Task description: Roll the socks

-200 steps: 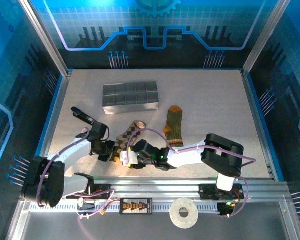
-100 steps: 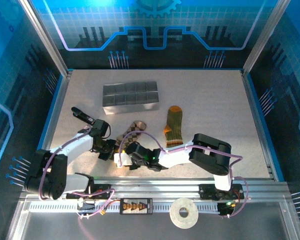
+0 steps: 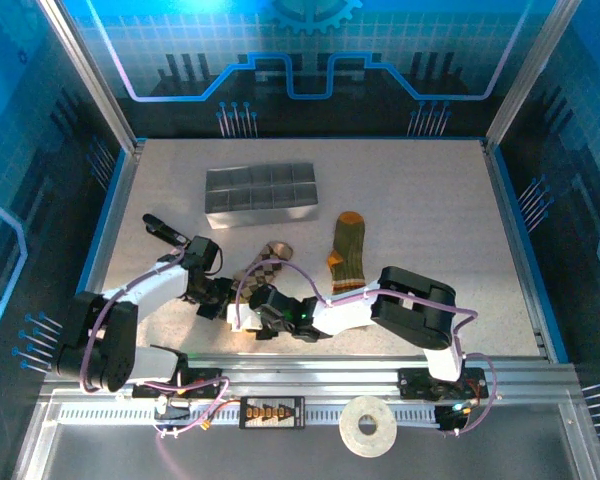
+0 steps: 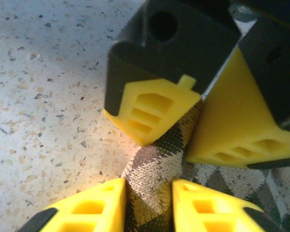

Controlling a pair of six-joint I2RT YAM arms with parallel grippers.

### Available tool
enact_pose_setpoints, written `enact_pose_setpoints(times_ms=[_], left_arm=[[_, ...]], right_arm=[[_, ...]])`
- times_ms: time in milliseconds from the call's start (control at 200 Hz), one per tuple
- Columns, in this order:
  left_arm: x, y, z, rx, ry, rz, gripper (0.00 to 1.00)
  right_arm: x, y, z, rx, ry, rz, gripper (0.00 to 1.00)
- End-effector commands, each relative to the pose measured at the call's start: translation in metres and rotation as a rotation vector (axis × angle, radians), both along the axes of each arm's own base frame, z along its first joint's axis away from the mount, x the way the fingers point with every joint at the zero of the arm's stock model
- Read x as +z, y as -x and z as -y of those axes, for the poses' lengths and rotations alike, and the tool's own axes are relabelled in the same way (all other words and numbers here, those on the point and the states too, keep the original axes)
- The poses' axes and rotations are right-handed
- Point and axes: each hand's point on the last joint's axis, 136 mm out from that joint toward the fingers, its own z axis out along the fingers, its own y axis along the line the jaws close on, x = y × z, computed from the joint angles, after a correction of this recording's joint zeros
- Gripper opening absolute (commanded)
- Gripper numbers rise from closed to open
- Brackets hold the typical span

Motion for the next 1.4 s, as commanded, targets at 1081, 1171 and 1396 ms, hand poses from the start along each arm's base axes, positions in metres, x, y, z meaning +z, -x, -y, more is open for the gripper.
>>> enact_pose_setpoints(times_ms=[1081,1171,1396], left_arm=[[0.038,-0.024,-0.006,-0.022,-0.004,0.221,0.61],[0.031,-0.026,-0.006,-0.044,-0.013,0.218,0.61],[0.013,-0.023,-0.009,-0.052,-0.032,0.183,0.54]], right_arm=[[-0.098,-0.002,0.072,-0.352,0.120,-0.938,0.01],[-0.096,-0.005,0.070,-0.363,0.112,-0.974,0.01],[-0.097,-0.009,0.066,-0.395,0.123,-1.056,0.01]])
